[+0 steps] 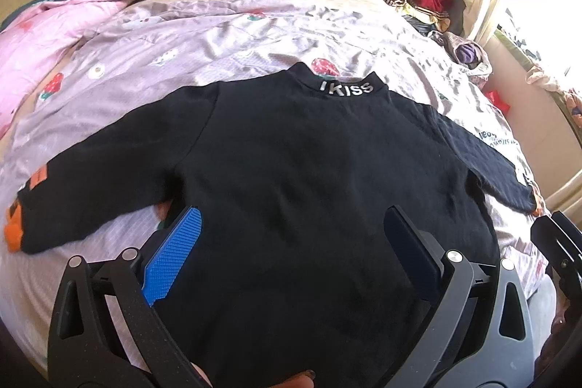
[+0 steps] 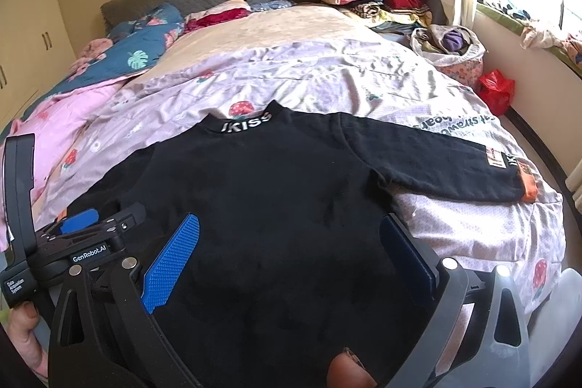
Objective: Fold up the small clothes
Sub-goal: 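Move the right gripper to the orange sleeve cuff and close on it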
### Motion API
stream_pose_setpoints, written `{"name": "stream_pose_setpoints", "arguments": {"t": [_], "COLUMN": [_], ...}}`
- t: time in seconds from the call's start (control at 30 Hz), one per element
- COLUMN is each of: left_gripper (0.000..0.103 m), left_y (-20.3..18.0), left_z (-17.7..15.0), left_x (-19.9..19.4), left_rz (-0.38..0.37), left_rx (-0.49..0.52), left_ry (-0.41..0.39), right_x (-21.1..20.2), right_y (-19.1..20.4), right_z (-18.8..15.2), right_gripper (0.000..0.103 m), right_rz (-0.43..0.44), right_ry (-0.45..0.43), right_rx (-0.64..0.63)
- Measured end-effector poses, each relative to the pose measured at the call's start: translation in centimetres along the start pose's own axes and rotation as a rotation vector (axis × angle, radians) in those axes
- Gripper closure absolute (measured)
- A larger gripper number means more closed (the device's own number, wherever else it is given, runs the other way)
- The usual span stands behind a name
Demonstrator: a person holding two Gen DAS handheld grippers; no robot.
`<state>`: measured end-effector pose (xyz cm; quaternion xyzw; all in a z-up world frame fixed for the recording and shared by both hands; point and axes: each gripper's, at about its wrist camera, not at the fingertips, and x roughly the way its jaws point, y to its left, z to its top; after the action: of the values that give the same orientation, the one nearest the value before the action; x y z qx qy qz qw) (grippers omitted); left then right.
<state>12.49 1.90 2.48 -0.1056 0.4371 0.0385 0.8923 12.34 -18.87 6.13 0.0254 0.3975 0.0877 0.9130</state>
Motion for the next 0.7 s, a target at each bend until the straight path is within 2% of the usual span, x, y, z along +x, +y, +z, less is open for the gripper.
{"name": "stream_pose_setpoints", "arguments": {"t": [0.33,0.7], "left_gripper": [0.008,0.008], "left_y": [-2.0,-5.5], "left_z": [3.0,5.5], "left_x": [2.1,4.5], "left_rz": [-0.035,-0.03], "left_rx": [-0.012,0.017], "left_ry": [-0.003,-0.006], "right_x": [1.6,3.6], "right_y": [-4.6,-12.4], "right_z": [2.0,3.4], "right_gripper": [0.004,0.004], "right_rz": [-0.055,-0.148], "right_ry": [0.002,0.01], "right_rx": [0.096,0.27]}}
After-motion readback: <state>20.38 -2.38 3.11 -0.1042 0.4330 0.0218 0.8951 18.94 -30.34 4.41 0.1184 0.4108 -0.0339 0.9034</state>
